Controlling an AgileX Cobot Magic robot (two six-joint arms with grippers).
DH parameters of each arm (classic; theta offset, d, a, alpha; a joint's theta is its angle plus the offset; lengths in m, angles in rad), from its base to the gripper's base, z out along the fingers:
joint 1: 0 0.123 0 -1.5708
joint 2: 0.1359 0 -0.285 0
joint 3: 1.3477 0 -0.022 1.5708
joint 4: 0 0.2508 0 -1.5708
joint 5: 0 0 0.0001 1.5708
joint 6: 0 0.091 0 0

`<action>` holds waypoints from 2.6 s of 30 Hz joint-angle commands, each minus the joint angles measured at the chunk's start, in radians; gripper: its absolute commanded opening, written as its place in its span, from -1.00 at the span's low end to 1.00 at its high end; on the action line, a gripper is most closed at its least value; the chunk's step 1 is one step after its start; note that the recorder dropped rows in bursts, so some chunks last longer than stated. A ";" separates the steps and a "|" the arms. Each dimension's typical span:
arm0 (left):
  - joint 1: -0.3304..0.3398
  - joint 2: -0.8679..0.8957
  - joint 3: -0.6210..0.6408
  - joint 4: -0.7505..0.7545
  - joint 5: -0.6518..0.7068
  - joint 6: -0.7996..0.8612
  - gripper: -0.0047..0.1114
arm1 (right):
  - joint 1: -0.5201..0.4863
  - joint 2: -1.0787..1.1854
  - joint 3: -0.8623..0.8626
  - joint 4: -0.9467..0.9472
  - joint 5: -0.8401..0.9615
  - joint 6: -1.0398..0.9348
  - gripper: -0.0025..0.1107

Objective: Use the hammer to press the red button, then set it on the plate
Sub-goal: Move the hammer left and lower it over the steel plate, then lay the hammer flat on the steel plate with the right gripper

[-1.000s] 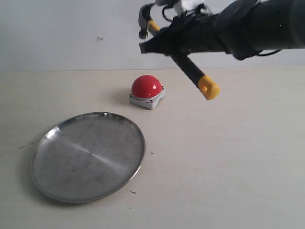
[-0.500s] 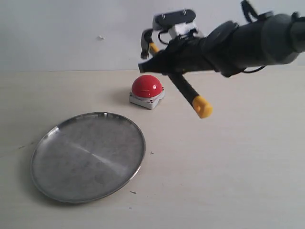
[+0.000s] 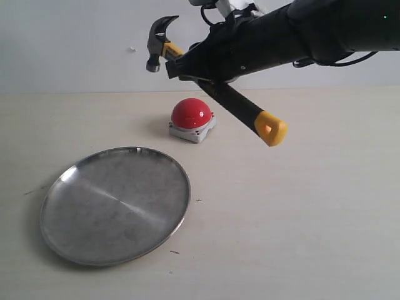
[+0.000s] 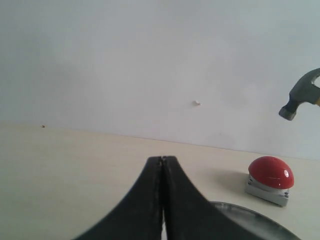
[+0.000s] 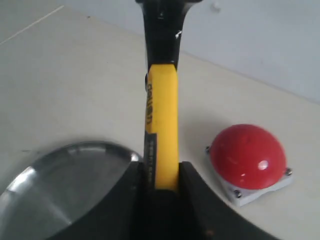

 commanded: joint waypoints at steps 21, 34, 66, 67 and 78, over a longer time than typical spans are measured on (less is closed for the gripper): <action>-0.005 -0.003 0.002 0.001 0.002 -0.006 -0.92 | 0.057 0.324 -0.083 0.749 0.491 -0.551 -0.96; -0.005 -0.003 0.002 0.001 0.002 -0.006 -0.92 | 0.210 0.432 -0.180 0.749 0.246 -0.482 -0.96; -0.005 -0.003 0.002 0.001 0.002 -0.004 -0.92 | 0.210 0.510 -0.178 0.598 0.203 -0.430 -0.96; -0.005 -0.003 0.002 0.001 0.002 -0.004 -0.92 | 0.210 0.510 -0.178 0.598 0.203 -0.430 -0.96; -0.005 -0.003 0.002 0.001 0.002 -0.002 -0.92 | 0.210 0.510 -0.178 0.571 0.203 -0.455 -0.96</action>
